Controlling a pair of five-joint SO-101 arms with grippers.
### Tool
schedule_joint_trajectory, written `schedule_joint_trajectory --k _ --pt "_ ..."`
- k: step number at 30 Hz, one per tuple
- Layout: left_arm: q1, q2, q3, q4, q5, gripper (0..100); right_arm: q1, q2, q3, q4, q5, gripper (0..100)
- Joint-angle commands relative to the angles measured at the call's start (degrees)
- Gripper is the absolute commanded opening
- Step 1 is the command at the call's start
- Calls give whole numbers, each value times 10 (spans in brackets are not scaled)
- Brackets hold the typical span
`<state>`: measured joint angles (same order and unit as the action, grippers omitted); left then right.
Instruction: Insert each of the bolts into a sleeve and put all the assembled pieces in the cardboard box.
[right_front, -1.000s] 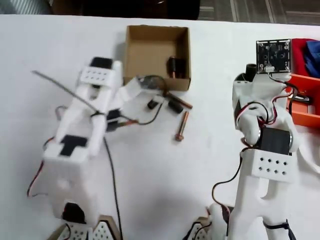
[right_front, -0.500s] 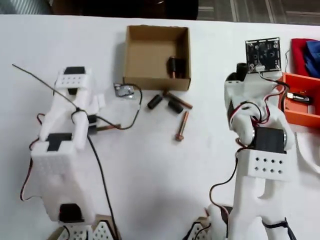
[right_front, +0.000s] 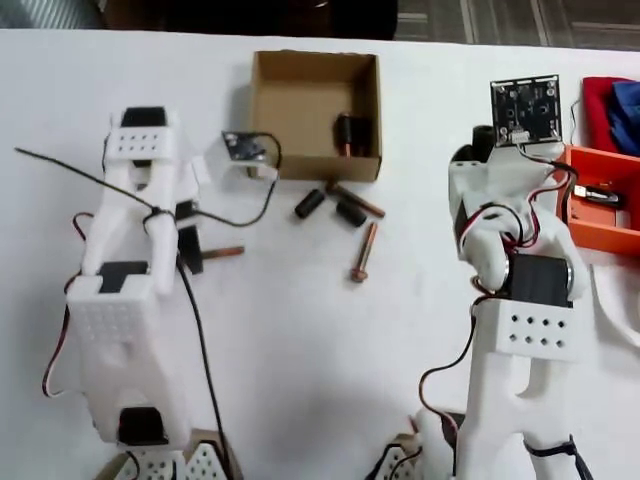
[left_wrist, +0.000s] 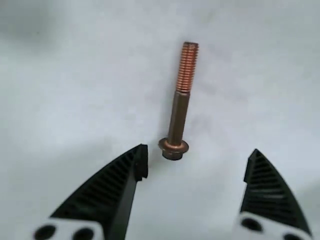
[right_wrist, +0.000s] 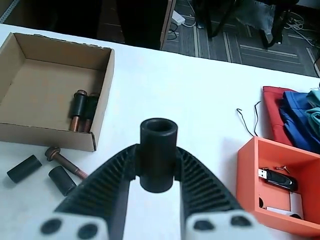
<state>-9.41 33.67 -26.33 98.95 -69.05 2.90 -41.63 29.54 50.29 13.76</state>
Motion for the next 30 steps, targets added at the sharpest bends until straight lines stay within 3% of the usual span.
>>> schedule_joint_trajectory --k 1,4,10,13,18,24,30 --pt "-4 -4 -62 33 77 314 -6 -15 -8 -32 -5 23" --pt "-7 -4 -90 32 261 276 -17 -15 -9 -56 -5 23" --pt "-11 -4 -68 33 860 203 -63 -15 -42 -59 -5 23" --pt "10 1 -19 33 1036 160 -80 -15 -44 -59 -5 23" --pt "33 -3 55 31 1079 155 -76 -1 -32 -64 -47 23" --pt "43 -2 62 32 1154 158 -76 55 -51 -65 -46 23" --pt "50 4 80 18 1175 158 -76 67 -61 -64 -46 23"
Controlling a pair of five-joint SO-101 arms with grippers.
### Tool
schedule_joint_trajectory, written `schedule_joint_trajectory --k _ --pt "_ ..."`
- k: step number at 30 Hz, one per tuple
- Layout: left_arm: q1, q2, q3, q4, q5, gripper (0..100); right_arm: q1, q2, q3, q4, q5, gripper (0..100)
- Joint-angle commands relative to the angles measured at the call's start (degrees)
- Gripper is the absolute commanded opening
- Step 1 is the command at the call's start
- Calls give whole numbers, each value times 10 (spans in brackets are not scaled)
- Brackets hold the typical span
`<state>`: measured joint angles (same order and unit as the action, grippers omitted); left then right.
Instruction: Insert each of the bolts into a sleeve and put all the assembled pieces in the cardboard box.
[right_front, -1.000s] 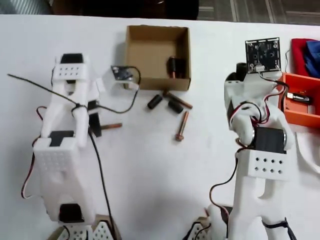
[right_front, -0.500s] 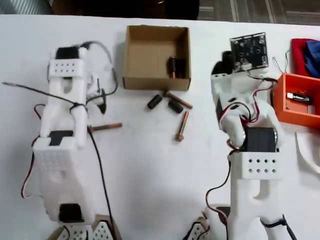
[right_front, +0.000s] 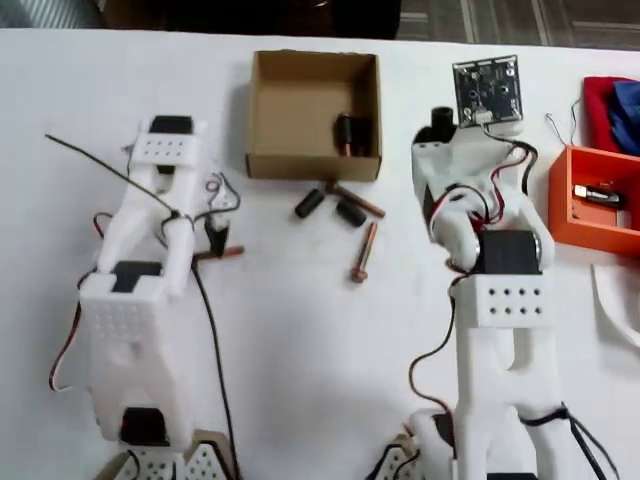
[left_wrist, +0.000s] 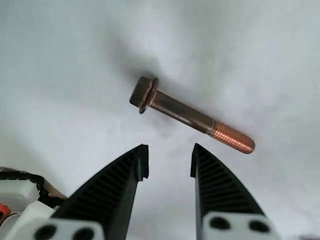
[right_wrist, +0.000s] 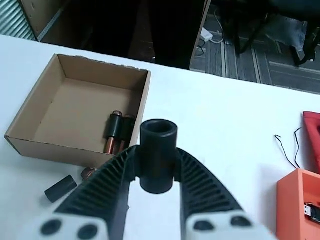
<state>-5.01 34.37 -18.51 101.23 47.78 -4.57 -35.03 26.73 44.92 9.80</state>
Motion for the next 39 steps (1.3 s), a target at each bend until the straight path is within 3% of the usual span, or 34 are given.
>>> schedule_joint_trajectory --k 1,7,19,25,34,39 --pt "4 -4 4 -11 7 158 -1 1 -33 -10 -6 23" --pt "0 -4 15 -76 9 158 -1 1 -33 -10 -6 23" --pt "2 34 13 -107 72 158 -1 1 -33 -10 -6 23" --pt "0 117 10 -105 73 156 -1 1 -33 -10 -6 23" --pt "-5 121 -36 -59 69 154 -1 1 -33 -10 -5 23" --pt "-5 127 -36 -78 62 155 -1 1 -33 -10 -5 23"
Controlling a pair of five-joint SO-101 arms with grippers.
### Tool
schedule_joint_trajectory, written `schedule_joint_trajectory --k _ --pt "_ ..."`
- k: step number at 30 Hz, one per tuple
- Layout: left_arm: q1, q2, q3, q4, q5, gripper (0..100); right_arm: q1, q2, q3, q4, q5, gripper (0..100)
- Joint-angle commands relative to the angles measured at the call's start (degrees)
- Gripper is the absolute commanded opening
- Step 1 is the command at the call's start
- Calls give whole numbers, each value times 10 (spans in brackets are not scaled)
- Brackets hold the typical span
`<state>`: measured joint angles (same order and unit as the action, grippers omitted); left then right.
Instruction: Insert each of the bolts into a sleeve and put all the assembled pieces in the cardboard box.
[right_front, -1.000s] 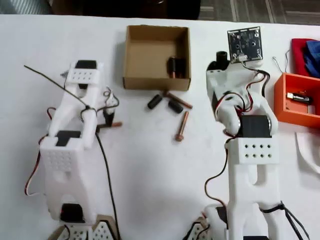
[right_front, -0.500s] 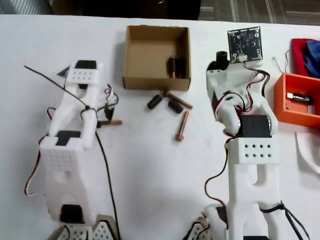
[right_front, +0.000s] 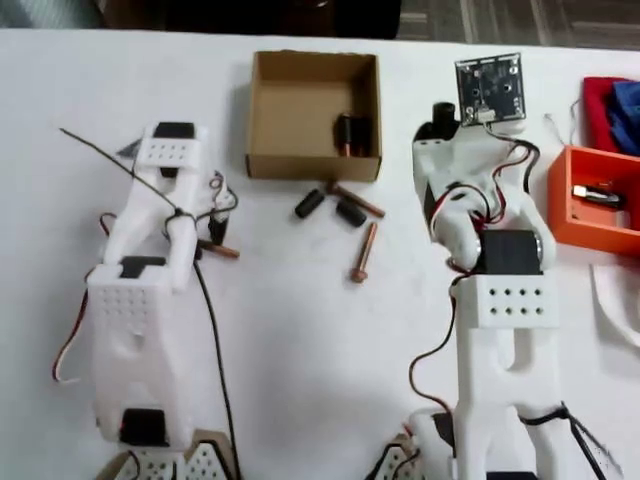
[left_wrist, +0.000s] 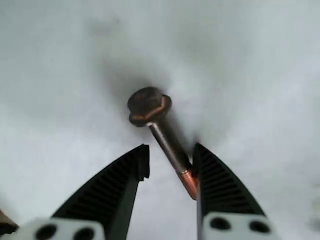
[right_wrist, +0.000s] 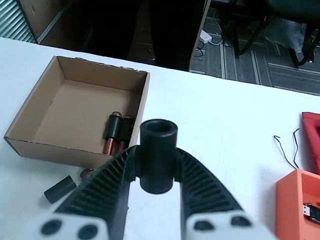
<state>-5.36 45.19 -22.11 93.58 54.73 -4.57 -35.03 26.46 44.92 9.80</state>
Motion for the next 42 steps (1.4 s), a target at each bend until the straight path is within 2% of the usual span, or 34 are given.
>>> schedule_joint_trajectory --k 1,5,9,15,18,21,25,27,30,32,39,42 --pt "-2 19 0 -5 -20 155 -1 1 -30 -10 -5 23" --pt "-3 15 0 -9 -118 154 -1 1 -30 -10 -5 23" --pt "1 13 0 -2 -281 149 -1 1 -30 -10 -5 23" --pt "-2 19 -72 63 -528 21 -1 1 -30 -10 -5 23" --pt "2 19 -112 67 -655 31 -1 1 -30 -10 -5 23" --pt "-1 19 -136 63 -745 31 -1 1 -30 -10 -5 23" --pt "-3 19 -143 65 -767 35 -1 1 -30 -10 -5 23" --pt "0 19 -141 65 -732 53 -1 1 -30 -10 -5 23" --pt "0 19 -141 68 -658 150 -1 1 -30 -10 -5 23" --pt "-2 17 -144 63 -637 184 -1 1 -30 -10 -5 23" --pt "2 19 -160 19 -707 184 -1 1 -30 -10 -5 23" --pt "-2 20 -160 -8 -706 184 -1 1 -30 -10 -5 23"
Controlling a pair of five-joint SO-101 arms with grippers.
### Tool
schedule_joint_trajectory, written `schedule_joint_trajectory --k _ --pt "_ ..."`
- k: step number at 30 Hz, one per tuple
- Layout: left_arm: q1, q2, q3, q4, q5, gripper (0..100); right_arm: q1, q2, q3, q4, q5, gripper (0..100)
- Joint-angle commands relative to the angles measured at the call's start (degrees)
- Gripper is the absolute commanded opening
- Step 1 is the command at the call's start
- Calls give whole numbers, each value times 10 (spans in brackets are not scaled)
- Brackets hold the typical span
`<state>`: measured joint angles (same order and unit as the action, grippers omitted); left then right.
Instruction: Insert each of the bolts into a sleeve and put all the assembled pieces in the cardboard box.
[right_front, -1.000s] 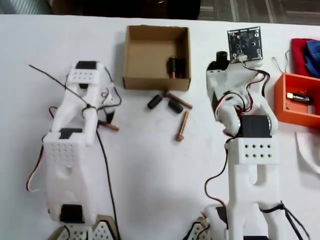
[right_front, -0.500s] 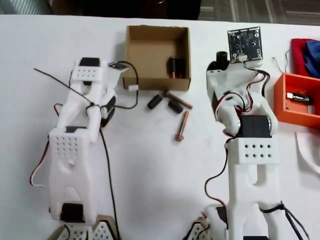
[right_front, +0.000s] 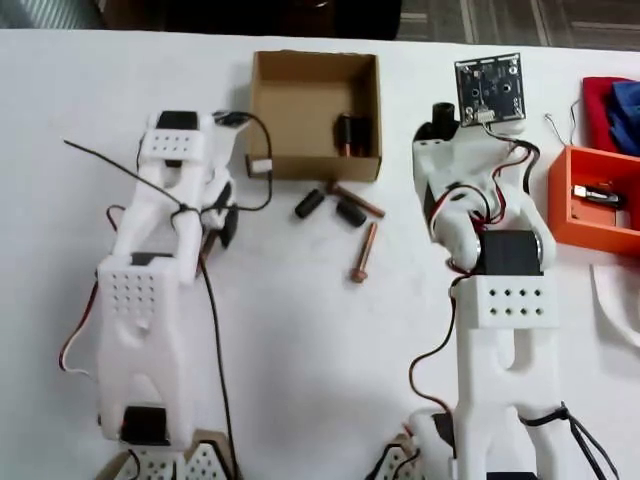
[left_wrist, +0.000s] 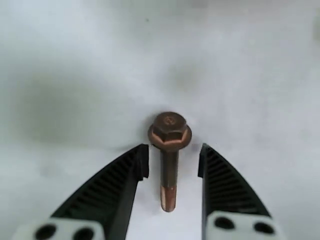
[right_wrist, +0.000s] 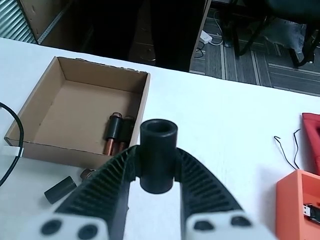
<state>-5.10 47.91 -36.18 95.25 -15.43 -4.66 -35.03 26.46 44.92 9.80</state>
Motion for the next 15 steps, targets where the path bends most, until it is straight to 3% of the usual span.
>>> schedule_joint_trajectory --k 1,6,15 --pt "-5 -7 -20 -30 0 184 0 1 -30 -10 -5 23" --pt "-1 -7 -20 -63 20 184 -1 1 -30 -10 -5 23" --pt "-3 -8 18 -48 33 183 0 1 -30 -11 -5 23"
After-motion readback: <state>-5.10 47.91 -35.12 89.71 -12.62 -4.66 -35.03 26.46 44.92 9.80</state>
